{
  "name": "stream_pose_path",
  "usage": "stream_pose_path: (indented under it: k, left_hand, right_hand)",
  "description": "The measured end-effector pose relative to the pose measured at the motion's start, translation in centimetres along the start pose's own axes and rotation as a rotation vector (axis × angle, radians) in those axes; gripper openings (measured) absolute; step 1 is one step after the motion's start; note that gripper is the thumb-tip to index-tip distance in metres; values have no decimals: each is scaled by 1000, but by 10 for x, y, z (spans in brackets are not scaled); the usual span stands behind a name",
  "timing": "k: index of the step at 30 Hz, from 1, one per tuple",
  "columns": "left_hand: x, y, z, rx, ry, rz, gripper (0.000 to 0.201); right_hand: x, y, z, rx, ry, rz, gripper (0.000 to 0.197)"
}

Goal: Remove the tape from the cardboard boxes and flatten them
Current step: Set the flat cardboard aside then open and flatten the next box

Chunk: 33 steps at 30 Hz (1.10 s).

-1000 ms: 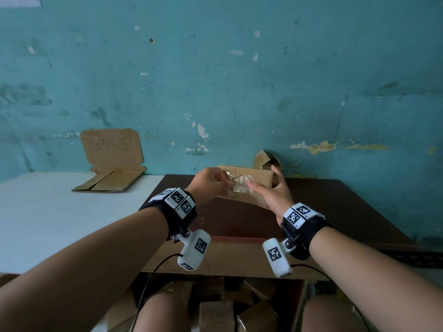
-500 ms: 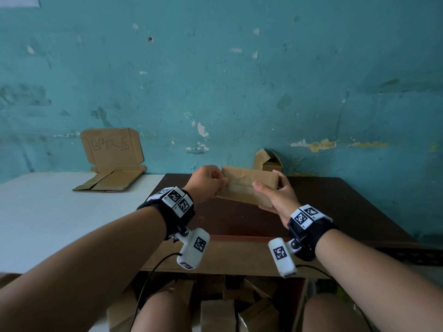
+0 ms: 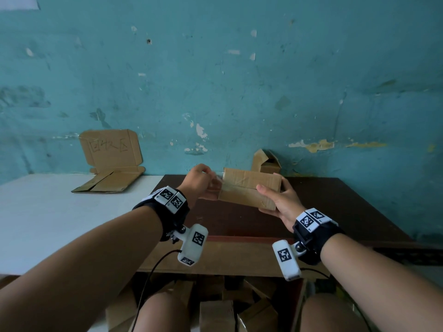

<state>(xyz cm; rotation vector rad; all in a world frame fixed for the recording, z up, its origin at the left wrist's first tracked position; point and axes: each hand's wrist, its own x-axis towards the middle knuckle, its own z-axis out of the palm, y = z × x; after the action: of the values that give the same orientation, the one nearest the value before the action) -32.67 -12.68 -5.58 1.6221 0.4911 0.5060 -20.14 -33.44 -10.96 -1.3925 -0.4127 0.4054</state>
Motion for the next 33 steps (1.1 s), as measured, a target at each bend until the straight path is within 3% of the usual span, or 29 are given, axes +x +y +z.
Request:
stream_pose_path:
  k: [6, 10, 14, 18, 20, 24, 30, 33]
  left_hand:
    - [-3, -2, 5, -49, -11, -43, 13]
    - [1, -2, 7, 30, -23, -12, 13]
    - [-2, 1, 16, 326, -23, 207, 40]
    - [-11, 1, 27, 493, -145, 294, 70]
    - [-14, 2, 33, 421, -217, 291, 72]
    - [-17, 10, 33, 1, -322, 145, 35]
    - [-16, 17, 20, -212, -377, 47, 41]
    - [-18, 20, 22, -277, -321, -14, 44]
  right_hand:
    - [2, 0, -6, -7, 10, -7, 84]
    - [5, -3, -4, -28, 104, 2, 102]
    - [7, -7, 0, -95, 169, -25, 93]
    - [5, -9, 12, -138, 203, -25, 88]
    - [5, -11, 18, -167, 209, -43, 87]
    - [5, -15, 19, -147, 208, -24, 89]
    - [6, -15, 13, -117, 201, -25, 88]
    - [5, -14, 12, -157, 176, -52, 88]
